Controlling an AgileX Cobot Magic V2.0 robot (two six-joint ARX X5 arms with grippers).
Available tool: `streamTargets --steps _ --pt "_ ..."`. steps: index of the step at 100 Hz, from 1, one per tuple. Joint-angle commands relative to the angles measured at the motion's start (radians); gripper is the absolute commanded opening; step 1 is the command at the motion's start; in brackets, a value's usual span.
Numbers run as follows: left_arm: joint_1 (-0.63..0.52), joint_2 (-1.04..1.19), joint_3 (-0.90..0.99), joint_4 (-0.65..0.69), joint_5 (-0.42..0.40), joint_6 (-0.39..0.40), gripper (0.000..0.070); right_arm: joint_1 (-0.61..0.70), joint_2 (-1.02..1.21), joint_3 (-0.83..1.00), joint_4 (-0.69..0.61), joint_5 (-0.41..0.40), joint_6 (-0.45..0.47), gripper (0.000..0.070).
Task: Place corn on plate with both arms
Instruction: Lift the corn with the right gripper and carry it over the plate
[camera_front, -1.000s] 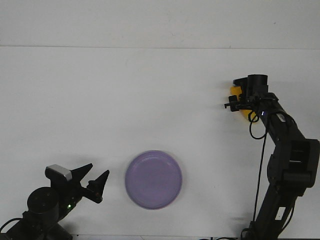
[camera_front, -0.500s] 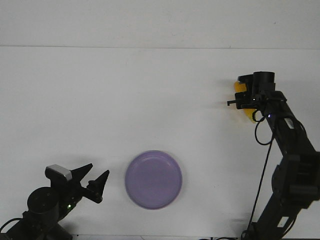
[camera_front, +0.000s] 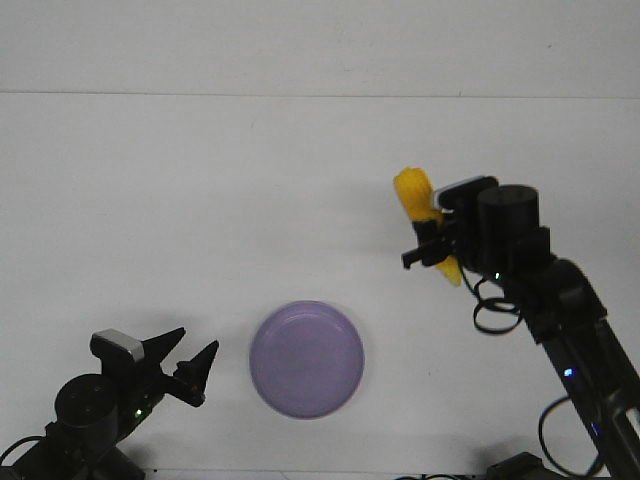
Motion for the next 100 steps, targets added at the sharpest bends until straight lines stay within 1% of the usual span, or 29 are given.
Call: streamTargets --steps 1,19,27,36,41,52,66,74,77,80,84,89,93,96,100 --pt "-0.005 0.004 0.008 0.006 -0.003 0.011 0.0461 0.121 -0.026 -0.068 0.038 0.023 0.102 0.0175" --pt "-0.005 0.004 0.008 0.006 -0.003 0.014 0.0462 0.437 -0.061 -0.285 0.182 0.155 0.216 0.0175" --pt "-0.005 0.004 0.008 0.006 -0.003 0.014 0.0461 0.542 -0.029 -0.357 0.265 0.198 0.258 0.0175" --pt "-0.005 0.004 0.008 0.006 -0.003 0.014 0.0461 0.625 0.022 -0.412 0.341 0.24 0.289 0.0175" --pt "-0.005 0.004 0.008 0.006 -0.003 0.014 0.0461 0.656 0.058 -0.429 0.369 0.258 0.295 0.0175" --pt "-0.005 0.004 0.008 0.005 -0.003 0.014 0.0461 0.695 0.146 -0.437 0.401 0.265 0.295 0.0175" --pt "-0.005 0.004 0.008 0.005 -0.003 0.014 0.0462 0.703 0.236 -0.437 0.439 0.264 0.29 0.0176" --pt "-0.005 0.004 0.008 0.004 -0.003 0.014 0.0461 0.703 0.268 -0.437 0.434 0.257 0.289 0.0182" --pt "-0.005 0.004 0.008 0.004 -0.003 0.014 0.0462 0.703 0.273 -0.437 0.429 0.257 0.289 0.0198" --pt "-0.005 0.004 0.008 0.002 -0.003 0.014 0.0461 0.703 0.277 -0.437 0.426 0.257 0.289 0.0234" --pt "-0.005 0.004 0.008 0.001 -0.003 0.014 0.0462 0.703 0.277 -0.437 0.423 0.257 0.289 0.0307" --pt "-0.005 0.004 0.008 -0.001 -0.003 0.014 0.0461 0.703 0.277 -0.437 0.423 0.254 0.29 0.0415" --pt "-0.005 0.004 0.008 -0.001 -0.003 0.014 0.0462 0.703 0.277 -0.437 0.423 0.25 0.291 0.0483" --pt "-0.005 0.004 0.008 -0.001 -0.003 0.014 0.0461 0.703 0.277 -0.437 0.422 0.248 0.291 0.0511" --pt "-0.005 0.004 0.008 -0.001 -0.003 0.014 0.0461 0.703 0.277 -0.437 0.423 0.245 0.291 0.0518"
